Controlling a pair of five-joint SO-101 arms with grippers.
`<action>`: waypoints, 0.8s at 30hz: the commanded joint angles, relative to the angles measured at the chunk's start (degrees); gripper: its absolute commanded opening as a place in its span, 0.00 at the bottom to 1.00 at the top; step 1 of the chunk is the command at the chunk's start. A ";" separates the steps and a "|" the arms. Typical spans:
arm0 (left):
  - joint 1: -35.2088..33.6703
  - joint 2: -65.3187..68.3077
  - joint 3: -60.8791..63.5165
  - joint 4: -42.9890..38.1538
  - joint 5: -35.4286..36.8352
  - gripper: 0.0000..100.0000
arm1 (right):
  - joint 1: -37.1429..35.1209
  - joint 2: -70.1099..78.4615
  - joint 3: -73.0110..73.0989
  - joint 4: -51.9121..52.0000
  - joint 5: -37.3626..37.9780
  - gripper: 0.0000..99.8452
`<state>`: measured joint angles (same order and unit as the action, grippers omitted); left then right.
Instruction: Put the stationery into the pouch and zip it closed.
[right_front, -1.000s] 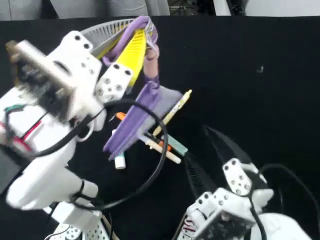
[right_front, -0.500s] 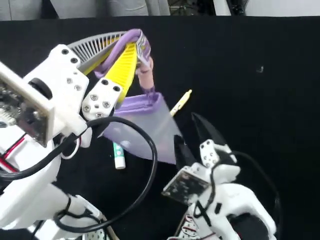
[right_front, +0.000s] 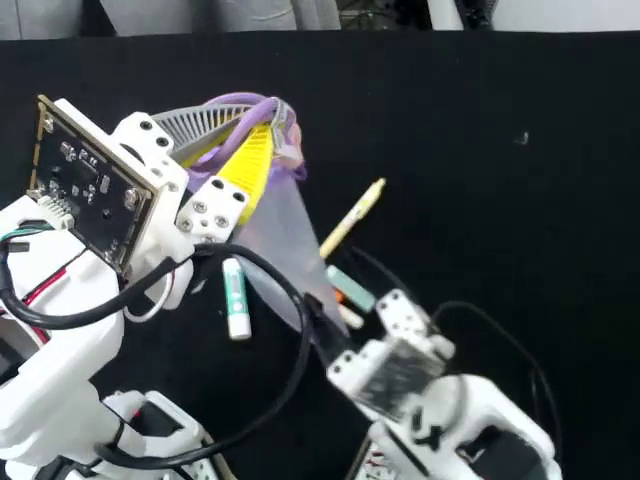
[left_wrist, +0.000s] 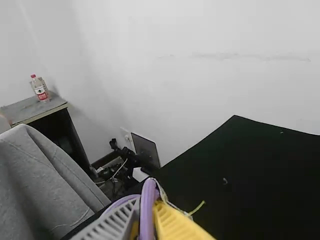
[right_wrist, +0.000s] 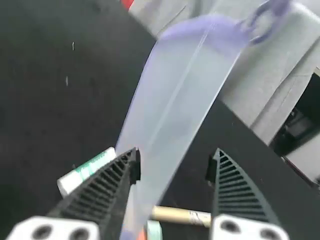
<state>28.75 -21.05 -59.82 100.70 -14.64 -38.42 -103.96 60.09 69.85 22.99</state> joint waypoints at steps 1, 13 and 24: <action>0.66 -0.70 0.22 -0.09 0.53 0.03 | -0.97 -3.47 -5.49 -1.67 -7.56 0.23; 0.75 -1.32 0.22 -0.09 0.53 0.03 | -0.26 -3.47 10.33 -17.85 -8.18 0.23; 1.27 -1.32 -0.04 0.00 0.53 0.03 | 11.69 -3.03 9.89 -21.27 -8.26 0.23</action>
<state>28.66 -21.58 -59.82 100.70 -14.64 -30.15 -103.96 71.25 49.80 15.08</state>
